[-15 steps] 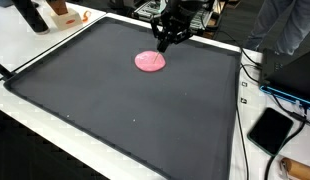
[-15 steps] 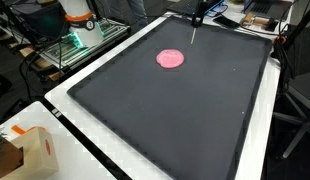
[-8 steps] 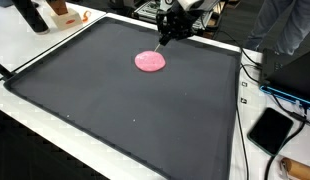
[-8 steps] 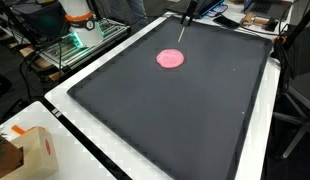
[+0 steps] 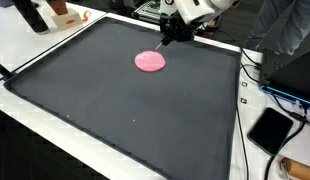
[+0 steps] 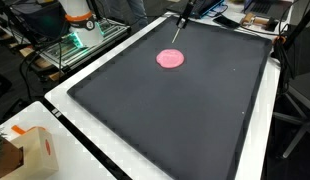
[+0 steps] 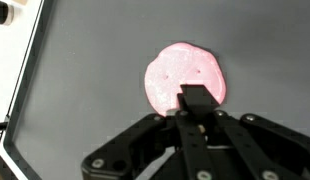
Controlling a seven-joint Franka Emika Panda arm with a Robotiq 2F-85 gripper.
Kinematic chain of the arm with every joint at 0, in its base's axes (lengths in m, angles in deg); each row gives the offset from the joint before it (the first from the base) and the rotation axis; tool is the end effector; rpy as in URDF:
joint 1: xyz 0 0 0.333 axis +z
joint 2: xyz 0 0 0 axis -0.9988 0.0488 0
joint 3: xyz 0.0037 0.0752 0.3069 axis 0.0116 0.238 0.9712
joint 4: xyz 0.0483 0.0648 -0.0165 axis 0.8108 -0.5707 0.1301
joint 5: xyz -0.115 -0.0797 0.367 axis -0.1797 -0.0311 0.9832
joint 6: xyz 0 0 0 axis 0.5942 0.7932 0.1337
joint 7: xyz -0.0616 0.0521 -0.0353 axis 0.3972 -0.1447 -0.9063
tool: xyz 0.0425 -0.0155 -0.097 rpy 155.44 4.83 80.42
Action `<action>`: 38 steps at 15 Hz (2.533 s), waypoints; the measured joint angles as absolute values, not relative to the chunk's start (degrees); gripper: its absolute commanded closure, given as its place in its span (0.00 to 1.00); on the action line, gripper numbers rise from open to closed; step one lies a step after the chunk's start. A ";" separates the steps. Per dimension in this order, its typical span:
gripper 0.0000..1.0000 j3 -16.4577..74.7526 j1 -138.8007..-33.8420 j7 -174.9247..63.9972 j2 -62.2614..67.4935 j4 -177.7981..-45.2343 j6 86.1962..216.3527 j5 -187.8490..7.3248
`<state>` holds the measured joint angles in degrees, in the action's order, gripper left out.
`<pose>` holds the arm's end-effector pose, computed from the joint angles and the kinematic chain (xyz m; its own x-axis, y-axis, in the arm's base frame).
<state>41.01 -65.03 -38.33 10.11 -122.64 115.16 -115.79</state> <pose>0.5349 0.2532 0.2924 0.9121 0.2364 -0.3348 0.3825 -0.7846 0.4880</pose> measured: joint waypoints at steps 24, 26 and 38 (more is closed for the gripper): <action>0.97 40.39 -66.67 -37.89 14.07 -118.56 115.07 -114.60; 0.97 40.39 -67.33 -38.93 13.82 -118.49 116.46 -113.89; 0.97 40.52 -71.82 -50.68 8.52 -118.82 121.72 -105.21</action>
<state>40.52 -71.82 -50.68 8.52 -118.82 121.72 -105.21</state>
